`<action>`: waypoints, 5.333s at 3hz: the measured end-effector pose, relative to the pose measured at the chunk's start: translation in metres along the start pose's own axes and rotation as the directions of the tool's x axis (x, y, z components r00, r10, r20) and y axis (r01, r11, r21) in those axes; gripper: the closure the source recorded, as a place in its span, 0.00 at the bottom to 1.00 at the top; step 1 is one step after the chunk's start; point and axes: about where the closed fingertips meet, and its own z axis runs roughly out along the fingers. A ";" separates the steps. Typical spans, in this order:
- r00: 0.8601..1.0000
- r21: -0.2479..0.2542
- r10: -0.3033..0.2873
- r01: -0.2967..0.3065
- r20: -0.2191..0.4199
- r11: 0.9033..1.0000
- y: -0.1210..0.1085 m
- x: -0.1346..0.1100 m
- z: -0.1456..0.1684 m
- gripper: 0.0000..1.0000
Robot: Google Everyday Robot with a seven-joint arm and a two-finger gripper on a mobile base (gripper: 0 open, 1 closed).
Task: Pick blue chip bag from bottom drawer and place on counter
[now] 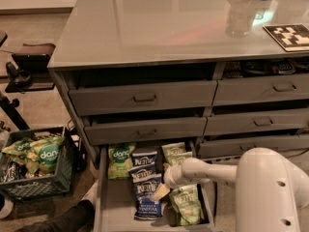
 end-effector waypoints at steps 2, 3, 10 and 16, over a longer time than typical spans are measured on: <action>0.999 -0.018 0.032 -0.033 -0.020 0.999 -0.002 0.015 0.022 0.10; 0.998 -0.022 0.050 -0.051 -0.029 0.998 -0.005 0.023 0.032 0.10; 0.992 -0.046 0.119 -0.121 -0.046 0.992 0.000 0.029 0.061 0.99; 0.964 -0.158 -0.031 0.075 0.265 0.985 0.004 -0.062 -0.187 1.00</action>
Offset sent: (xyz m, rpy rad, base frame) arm 0.0064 -0.0020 -0.0391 -0.0106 0.0570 -0.0278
